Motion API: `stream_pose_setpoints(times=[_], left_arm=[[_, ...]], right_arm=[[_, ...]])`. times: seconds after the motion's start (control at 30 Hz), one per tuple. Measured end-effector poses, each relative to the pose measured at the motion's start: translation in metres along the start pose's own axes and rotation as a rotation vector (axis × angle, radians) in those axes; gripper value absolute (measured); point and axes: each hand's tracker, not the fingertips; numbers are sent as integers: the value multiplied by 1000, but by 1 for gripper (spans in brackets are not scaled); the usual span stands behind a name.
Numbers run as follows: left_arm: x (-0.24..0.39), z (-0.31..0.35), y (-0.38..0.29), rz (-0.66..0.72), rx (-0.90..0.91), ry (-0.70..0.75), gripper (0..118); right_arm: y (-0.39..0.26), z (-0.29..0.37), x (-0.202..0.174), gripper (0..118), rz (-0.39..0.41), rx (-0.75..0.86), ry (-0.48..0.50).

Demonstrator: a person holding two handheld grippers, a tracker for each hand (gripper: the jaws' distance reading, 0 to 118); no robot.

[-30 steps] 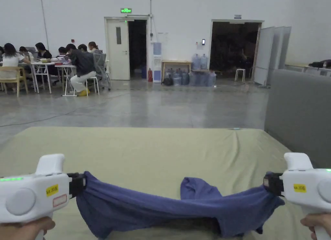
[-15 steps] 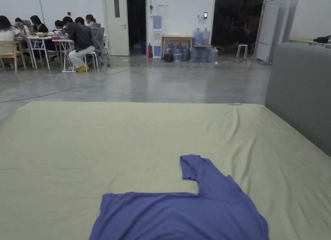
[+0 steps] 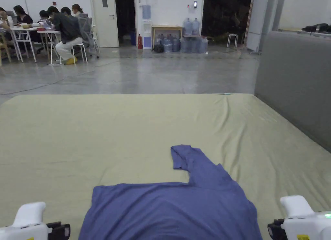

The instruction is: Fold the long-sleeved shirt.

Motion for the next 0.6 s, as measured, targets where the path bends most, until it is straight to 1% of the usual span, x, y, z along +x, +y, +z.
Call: stream_pose_setpoints(times=[0.07, 0.13, 0.17, 0.2, 0.23, 0.27, 0.3, 0.37, 0.4, 0.53, 0.57, 0.6], left_arm=[[5, -14, 17, -14, -30, -6, 0], [7, -33, 32, -12, -21, -11, 0], [7, -45, 41, -7, -18, -19, 3], [7, -57, 55, 2, -8, -16, 43], [5, -73, 66, 11, 2, -16, 87], [2, -88, 76, 20, 6, -10, 112], [-2, -110, 88, 40, -8, 9, 117], [-12, -154, 107, 72, -72, 55, 114], [-18, -175, 114, 78, -65, 67, 114], [-31, -248, 130, 84, -175, 158, 112], [-34, -262, 131, 93, -189, 165, 109], [-37, -275, 131, 91, -203, 176, 102]], right_arm=[[5, -12, 0, 0, 1, -27, 23], [13, -20, 2, 0, -6, -29, 26], [11, -26, 0, 0, -10, -31, 27], [15, -32, 1, 0, -14, -34, 30], [20, -37, 3, 0, -18, -37, 35], [24, -41, 5, 0, -20, -40, 40], [26, -47, 1, 0, -20, -42, 42], [35, -58, 3, 0, -19, -51, 40], [40, -63, 4, 0, -19, -56, 35], [49, -80, 4, 0, -36, -77, 32], [48, -84, 4, 0, -40, -82, 33], [50, -88, 5, 0, -42, -87, 32]])
